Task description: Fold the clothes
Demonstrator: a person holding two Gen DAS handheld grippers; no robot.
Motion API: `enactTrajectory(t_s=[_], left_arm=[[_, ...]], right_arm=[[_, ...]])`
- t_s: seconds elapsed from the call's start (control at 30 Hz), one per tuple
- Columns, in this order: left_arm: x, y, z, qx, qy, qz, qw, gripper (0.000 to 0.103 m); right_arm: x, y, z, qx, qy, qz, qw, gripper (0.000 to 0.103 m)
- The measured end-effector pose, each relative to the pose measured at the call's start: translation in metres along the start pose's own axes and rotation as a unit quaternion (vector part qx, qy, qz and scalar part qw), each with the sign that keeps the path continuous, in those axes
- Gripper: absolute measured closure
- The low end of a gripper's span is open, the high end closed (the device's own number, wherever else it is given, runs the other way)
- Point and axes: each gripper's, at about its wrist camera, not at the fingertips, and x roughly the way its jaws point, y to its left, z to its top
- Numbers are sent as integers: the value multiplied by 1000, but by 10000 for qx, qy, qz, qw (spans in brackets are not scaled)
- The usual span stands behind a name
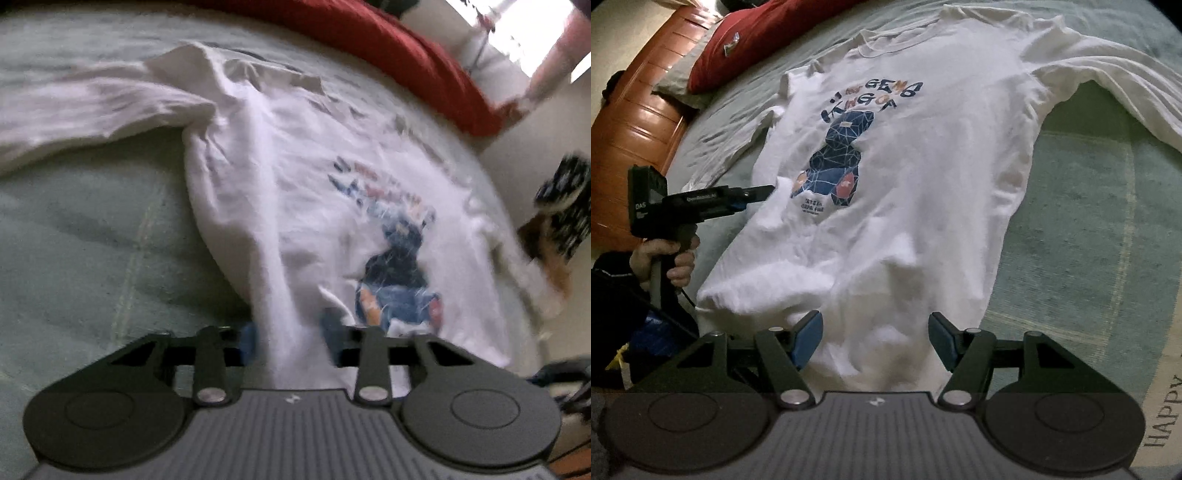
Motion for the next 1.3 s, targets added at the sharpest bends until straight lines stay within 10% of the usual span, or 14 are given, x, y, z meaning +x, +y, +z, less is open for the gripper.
enactTrajectory(t_s=[0.23, 0.7, 1.03, 1.17, 1.3], left_arm=[[-68, 53, 7, -689, -421, 853, 9931, 81], [-53, 19, -37, -625, 581, 158, 9962, 73], [-45, 15, -43, -750, 718, 179, 9944, 72], [-46, 12, -43, -714, 740, 249, 9944, 72], [-51, 10, -46, -675, 793, 312, 9941, 68]], right_arm=[[2, -8, -5, 25, 118, 29, 9999, 35], [10, -49, -51, 1389, 65, 417, 9894, 28], [34, -78, -74, 2249, -398, 1647, 9595, 21], [18, -73, -62, 1864, -214, 1075, 9763, 92], [2, -69, -49, 1470, -28, 496, 9879, 92]])
